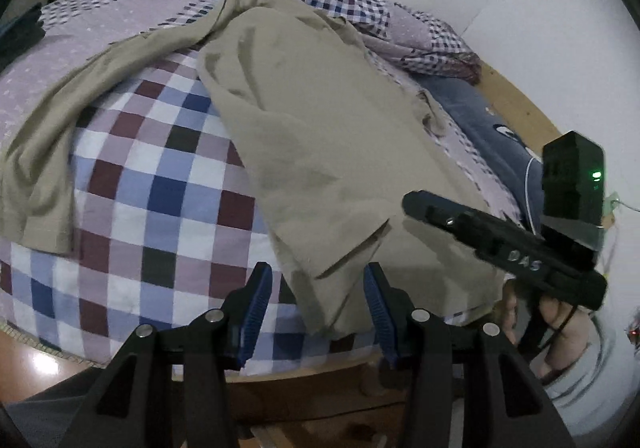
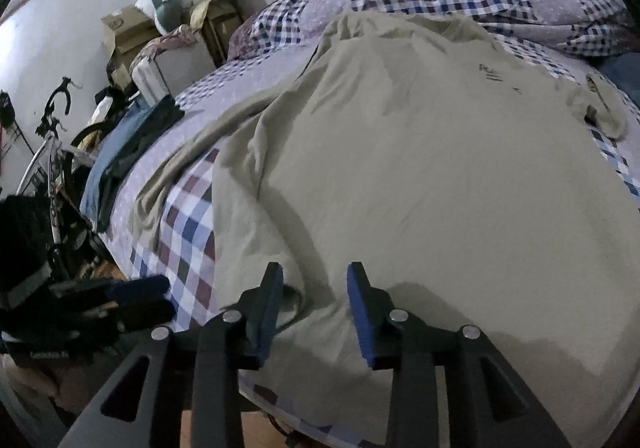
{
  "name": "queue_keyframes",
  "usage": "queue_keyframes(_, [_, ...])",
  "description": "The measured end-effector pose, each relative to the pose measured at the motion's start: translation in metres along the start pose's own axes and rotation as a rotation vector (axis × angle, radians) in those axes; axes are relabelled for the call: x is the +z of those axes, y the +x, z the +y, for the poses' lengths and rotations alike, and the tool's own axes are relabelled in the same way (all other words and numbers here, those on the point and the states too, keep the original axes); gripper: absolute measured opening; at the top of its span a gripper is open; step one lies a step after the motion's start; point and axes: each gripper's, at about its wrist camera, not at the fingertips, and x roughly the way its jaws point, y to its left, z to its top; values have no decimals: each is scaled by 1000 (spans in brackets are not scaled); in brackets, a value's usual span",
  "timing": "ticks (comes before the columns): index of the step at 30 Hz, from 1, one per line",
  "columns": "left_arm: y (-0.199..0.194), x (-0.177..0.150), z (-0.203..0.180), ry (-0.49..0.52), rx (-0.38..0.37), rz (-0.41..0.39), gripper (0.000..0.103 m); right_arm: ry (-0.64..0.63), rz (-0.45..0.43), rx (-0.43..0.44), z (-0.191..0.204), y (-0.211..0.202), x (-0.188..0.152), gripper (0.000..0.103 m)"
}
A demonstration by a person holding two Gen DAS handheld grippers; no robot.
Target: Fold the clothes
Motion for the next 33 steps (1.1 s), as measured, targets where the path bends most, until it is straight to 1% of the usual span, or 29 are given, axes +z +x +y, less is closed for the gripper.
queue_keyframes(3, [8, -2, -5, 16, 2, 14, 51, 16, -19, -1, -5, -10, 0, 37])
queue_keyframes(6, [24, -3, -10, 13, 10, 46, 51, 28, -30, -1, -8, -12, 0, 38])
queue_keyframes(10, [33, -1, -2, -46, -13, 49, 51, 38, -35, -2, -12, -13, 0, 38])
queue_keyframes(14, [37, -1, 9, -133, -66, 51, 49, 39, -40, -5, -14, -15, 0, 38])
queue_keyframes(17, [42, -1, 15, -176, -72, 54, 37, 42, -43, -9, -16, -16, 0, 38])
queue_keyframes(18, [44, -1, 19, -194, -71, 55, 29, 44, -44, -10, -17, -16, -1, 38])
queue_keyframes(19, [45, -2, 23, -215, -69, 56, 18, 46, -44, -12, -18, -17, -1, 38])
queue_keyframes(20, [47, -3, 27, -237, -67, 58, 12, 47, -45, -14, -18, -17, -1, 38])
queue_keyframes(21, [45, -3, 30, -251, -68, 55, 7, 49, -46, -15, -19, -17, -1, 38])
queue_keyframes(22, [41, -3, 31, -257, -71, 46, 5, 51, -46, -17, -20, -18, -1, 38])
queue_keyframes(27, [17, -4, 38, -282, -84, 2, 5, 64, -50, -27, -26, -20, -1, 38])
queue_keyframes(31, [-22, -11, 48, -282, -64, -33, 3, 85, -55, -38, -35, -22, -1, 39])
queue_keyframes(33, [-41, -18, 59, -306, -58, -53, 3, 102, -59, -40, -40, -23, -1, 39])
